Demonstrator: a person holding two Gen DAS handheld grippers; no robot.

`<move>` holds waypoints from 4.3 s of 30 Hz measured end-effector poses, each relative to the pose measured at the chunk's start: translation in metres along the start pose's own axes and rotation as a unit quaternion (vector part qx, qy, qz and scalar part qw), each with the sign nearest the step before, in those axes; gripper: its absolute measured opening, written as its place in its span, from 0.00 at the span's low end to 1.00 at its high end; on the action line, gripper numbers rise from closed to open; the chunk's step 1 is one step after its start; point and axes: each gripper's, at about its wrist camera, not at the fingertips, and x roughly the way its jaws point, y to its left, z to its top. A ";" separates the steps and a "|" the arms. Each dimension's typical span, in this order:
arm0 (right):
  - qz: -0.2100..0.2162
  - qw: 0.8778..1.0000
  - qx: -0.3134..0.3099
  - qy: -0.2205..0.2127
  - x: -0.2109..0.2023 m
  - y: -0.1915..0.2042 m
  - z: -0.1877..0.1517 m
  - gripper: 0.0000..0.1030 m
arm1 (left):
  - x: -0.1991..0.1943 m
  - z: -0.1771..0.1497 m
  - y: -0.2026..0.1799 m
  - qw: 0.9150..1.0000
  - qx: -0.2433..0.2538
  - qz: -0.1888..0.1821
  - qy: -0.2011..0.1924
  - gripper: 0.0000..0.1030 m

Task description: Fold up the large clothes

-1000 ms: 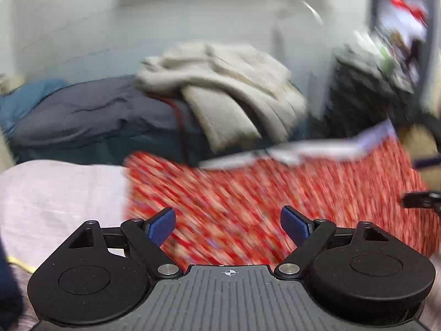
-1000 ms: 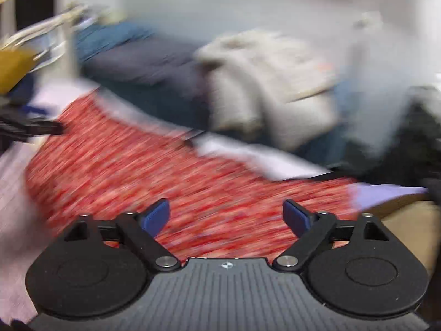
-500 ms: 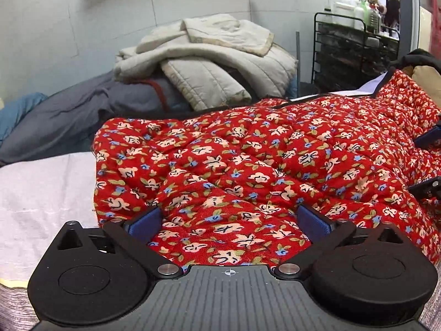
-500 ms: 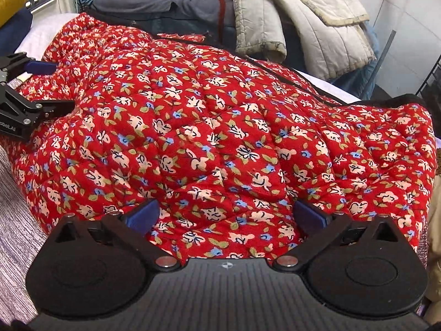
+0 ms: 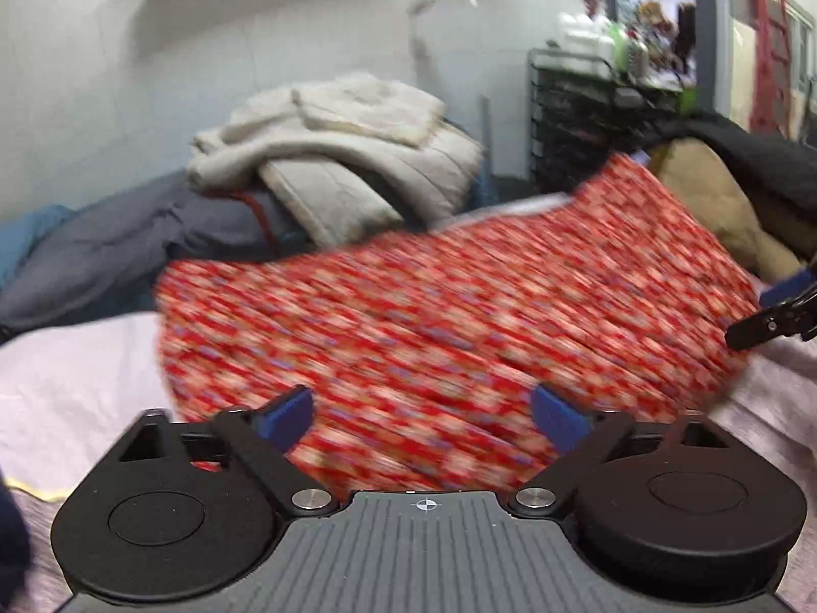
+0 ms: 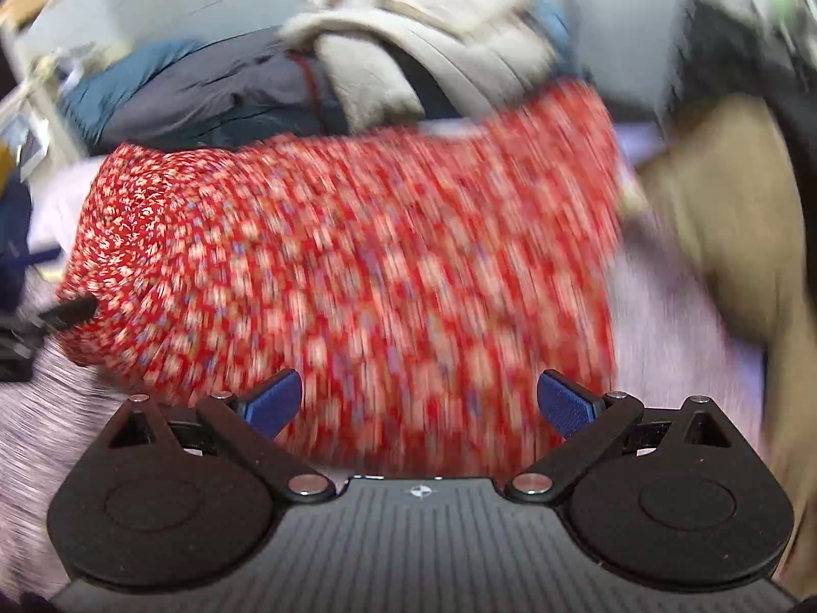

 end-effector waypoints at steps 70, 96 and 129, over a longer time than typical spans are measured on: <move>0.019 0.748 -0.653 -0.117 0.028 0.390 -0.055 0.58 | 0.067 0.085 0.178 0.994 -0.091 -0.029 0.061 1.00; 0.107 0.922 -0.357 0.103 0.061 0.276 0.092 1.00 | 0.033 0.061 0.193 0.985 -0.162 0.043 -0.046 1.00; 0.030 0.908 -0.381 0.169 0.137 0.318 0.101 1.00 | 0.065 0.006 0.177 0.970 -0.156 0.141 0.120 1.00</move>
